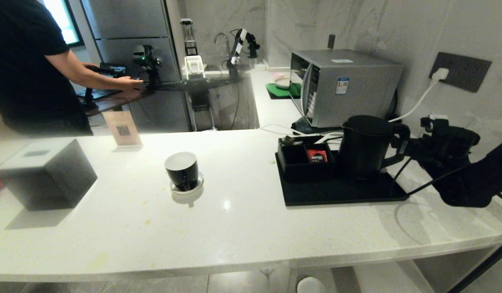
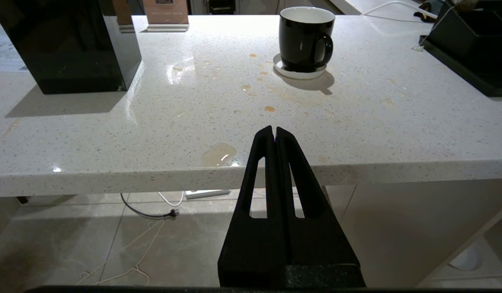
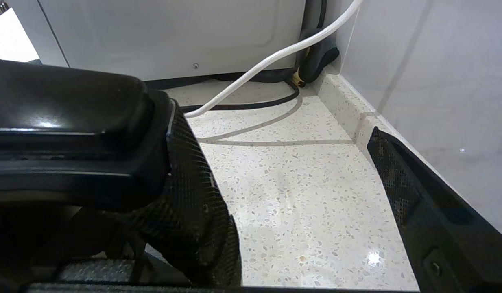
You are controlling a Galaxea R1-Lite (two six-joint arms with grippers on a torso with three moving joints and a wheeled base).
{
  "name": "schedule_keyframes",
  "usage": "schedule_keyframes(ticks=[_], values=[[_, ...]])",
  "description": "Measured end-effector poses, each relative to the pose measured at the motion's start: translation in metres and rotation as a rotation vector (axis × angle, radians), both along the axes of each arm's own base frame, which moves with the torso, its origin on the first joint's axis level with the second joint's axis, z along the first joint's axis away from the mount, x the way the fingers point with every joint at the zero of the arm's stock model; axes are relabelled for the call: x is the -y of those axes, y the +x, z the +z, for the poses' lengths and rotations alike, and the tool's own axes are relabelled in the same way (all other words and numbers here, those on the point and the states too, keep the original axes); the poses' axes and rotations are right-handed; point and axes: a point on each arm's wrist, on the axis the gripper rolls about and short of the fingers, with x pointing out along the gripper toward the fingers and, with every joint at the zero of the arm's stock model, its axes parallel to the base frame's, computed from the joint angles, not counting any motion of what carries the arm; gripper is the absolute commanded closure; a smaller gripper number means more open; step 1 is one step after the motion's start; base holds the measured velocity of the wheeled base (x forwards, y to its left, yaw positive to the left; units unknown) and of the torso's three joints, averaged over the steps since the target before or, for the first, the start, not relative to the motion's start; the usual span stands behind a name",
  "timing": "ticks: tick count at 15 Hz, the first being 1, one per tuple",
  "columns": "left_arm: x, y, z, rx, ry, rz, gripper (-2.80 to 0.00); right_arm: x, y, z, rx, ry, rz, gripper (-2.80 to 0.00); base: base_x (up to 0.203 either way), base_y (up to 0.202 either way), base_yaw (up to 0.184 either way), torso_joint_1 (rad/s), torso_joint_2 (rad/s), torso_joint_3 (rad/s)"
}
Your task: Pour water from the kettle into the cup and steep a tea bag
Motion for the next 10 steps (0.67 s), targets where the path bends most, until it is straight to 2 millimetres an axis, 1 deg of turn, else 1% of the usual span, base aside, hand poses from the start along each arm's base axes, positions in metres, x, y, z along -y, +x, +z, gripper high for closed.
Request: schedule_keyframes(ticks=[10], values=[[0.0,0.0,-0.0001,0.0,0.001,-0.001,0.0,-0.0061,0.008,0.0016,0.024,-0.004,0.014,-2.8,0.0,0.0,0.0,0.0,0.0,0.0]])
